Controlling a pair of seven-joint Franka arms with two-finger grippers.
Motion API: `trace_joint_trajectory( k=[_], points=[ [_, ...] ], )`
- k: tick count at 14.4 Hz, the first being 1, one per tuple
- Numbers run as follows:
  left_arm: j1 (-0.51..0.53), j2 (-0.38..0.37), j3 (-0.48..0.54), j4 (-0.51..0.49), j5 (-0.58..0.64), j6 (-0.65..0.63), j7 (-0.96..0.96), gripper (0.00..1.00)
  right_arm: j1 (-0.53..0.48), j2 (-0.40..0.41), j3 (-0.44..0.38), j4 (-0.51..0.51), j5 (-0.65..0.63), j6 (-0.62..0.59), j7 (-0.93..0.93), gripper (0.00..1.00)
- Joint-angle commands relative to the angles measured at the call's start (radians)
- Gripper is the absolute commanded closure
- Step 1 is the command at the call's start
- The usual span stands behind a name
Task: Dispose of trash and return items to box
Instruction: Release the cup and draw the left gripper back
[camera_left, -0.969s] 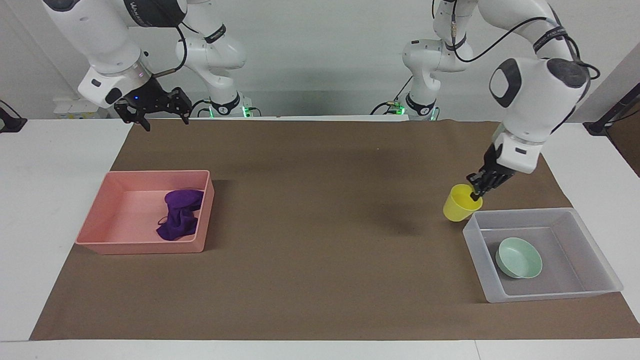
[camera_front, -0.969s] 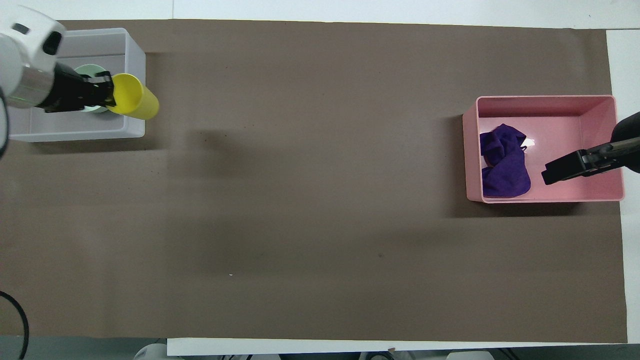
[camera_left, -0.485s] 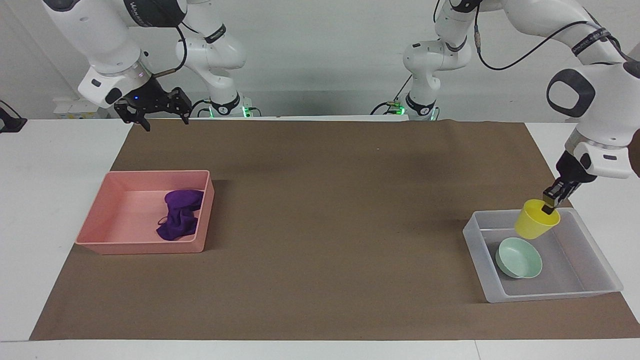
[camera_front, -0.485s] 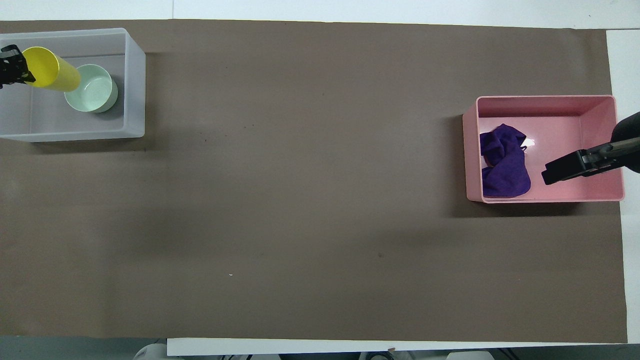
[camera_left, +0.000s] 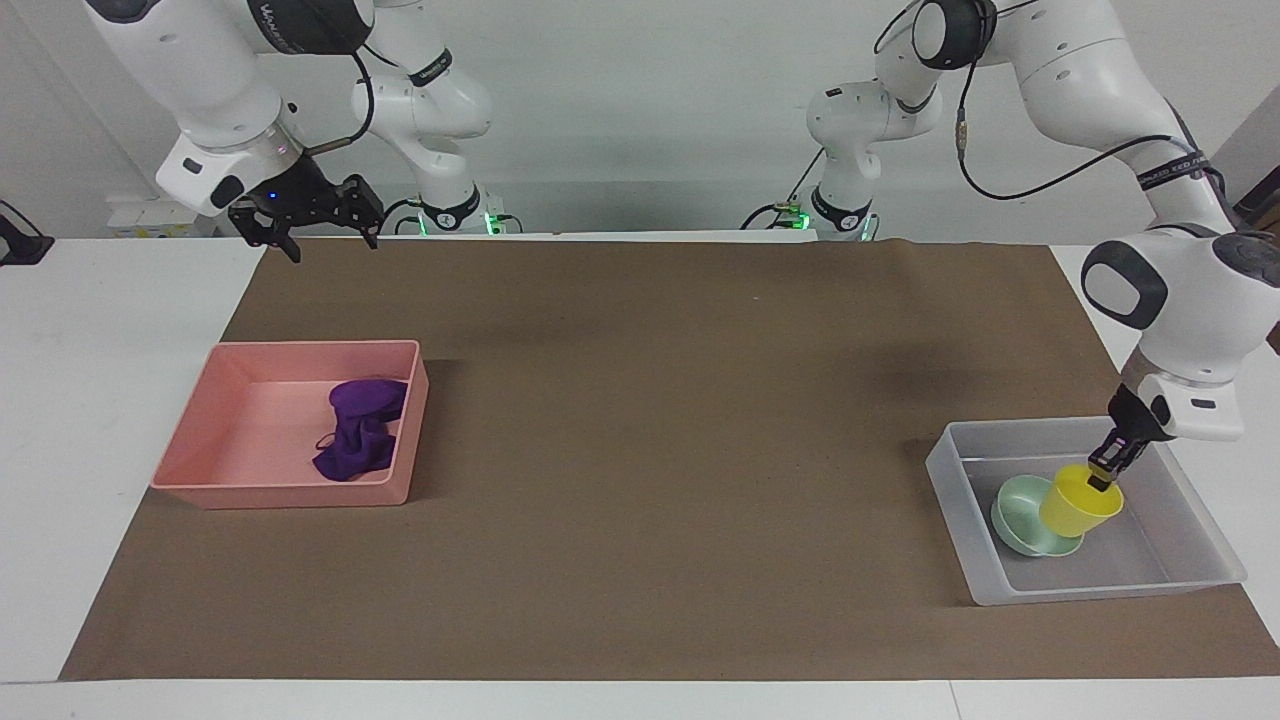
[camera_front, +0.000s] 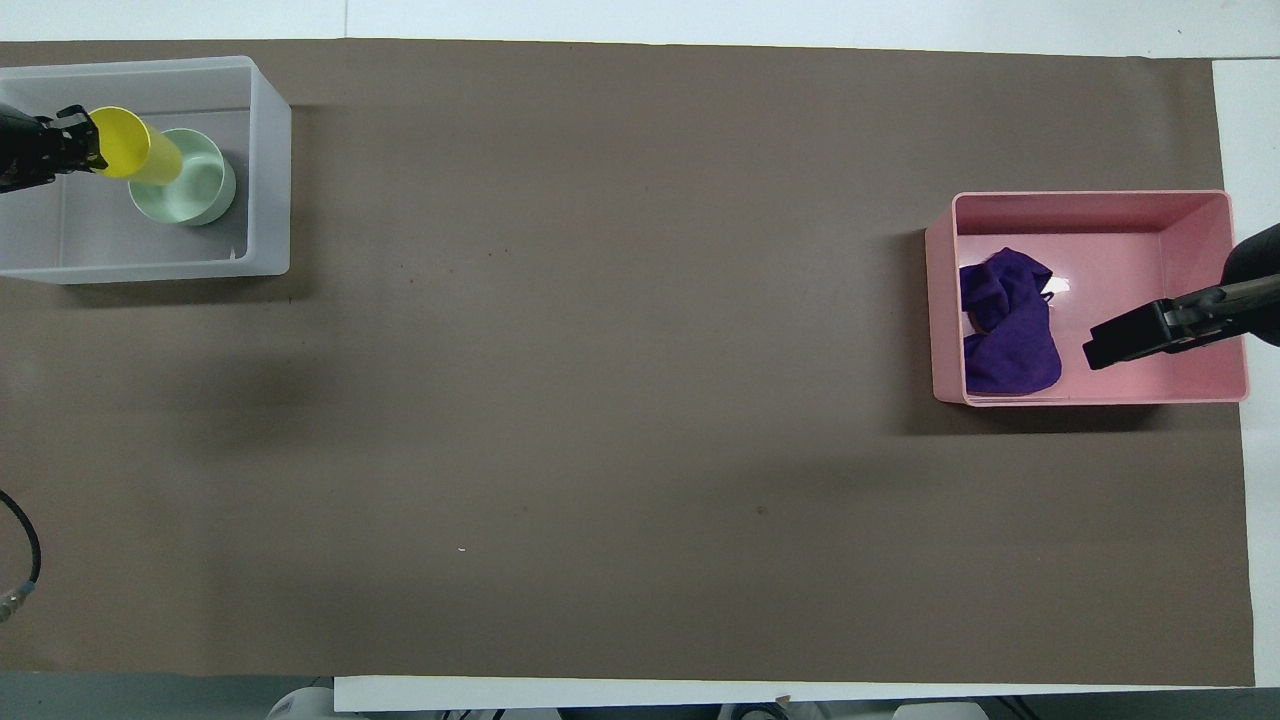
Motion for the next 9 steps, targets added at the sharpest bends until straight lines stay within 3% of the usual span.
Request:
trace_joint_trajectory(
  k=[1, 2, 3, 4, 6, 9],
  points=[
    [0.005, 0.014, -0.006, -0.044, 0.011, 0.074, 0.012, 1.00, -0.007, -0.016, 0.008, -0.015, -0.013, 0.022, -0.018, 0.01],
    [0.002, 0.017, -0.004, -0.050, 0.012, 0.082, 0.012, 0.76, -0.007, -0.016, 0.008, -0.015, -0.013, 0.022, -0.018, 0.01],
    [0.000, 0.017, -0.004, -0.046, 0.012, 0.080, 0.014, 0.18, -0.007, -0.016, 0.008, -0.015, -0.013, 0.022, -0.018, 0.01],
    [-0.004, 0.008, -0.004, -0.050, 0.012, 0.076, 0.009, 0.00, -0.007, -0.016, 0.008, -0.015, -0.013, 0.022, -0.018, 0.01],
    [-0.009, -0.046, -0.004, -0.065, 0.012, -0.011, 0.011, 0.00, -0.007, -0.016, 0.008, -0.015, -0.013, 0.022, -0.018, 0.01],
    [-0.040, -0.184, -0.006, -0.070, 0.012, -0.272, 0.014, 0.00, -0.007, -0.016, 0.008, -0.015, -0.011, 0.022, -0.018, 0.01]
  ],
)
